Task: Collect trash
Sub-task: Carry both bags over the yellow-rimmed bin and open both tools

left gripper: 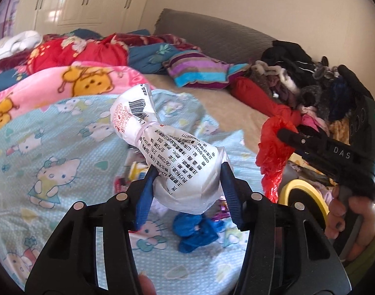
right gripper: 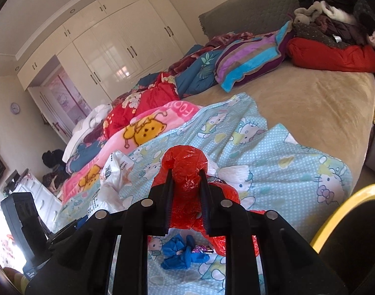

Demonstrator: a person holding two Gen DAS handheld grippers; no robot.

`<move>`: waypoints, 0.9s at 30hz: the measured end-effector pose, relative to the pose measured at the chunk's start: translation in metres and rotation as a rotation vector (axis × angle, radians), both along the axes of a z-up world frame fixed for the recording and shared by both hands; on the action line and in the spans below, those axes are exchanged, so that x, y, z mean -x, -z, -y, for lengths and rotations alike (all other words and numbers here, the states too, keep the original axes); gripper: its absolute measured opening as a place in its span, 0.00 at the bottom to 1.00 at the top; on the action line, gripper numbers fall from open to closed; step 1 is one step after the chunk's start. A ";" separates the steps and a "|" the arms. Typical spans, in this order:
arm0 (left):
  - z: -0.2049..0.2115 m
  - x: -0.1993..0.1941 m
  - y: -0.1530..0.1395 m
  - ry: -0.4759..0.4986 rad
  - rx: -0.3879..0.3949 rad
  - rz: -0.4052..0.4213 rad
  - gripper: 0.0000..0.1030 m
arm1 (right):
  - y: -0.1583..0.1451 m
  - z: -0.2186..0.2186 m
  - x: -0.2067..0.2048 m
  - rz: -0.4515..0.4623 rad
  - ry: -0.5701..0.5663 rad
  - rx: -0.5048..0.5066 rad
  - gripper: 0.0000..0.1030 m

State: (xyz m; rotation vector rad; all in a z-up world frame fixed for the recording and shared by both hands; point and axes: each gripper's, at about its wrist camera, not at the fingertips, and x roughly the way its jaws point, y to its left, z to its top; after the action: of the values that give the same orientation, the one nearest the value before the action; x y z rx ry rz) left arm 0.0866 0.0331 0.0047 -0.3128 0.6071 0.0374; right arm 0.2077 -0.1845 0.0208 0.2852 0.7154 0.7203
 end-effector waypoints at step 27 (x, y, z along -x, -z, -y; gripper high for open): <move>0.124 -0.002 -0.007 0.303 -0.062 0.019 0.42 | 0.015 0.145 0.057 -0.018 0.270 -0.025 0.18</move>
State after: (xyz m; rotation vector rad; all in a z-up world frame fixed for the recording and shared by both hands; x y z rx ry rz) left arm 0.0888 -0.0912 0.0117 -0.1580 0.6281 -0.2376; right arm 0.1512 -0.3298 0.0057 0.4033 0.6698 0.4705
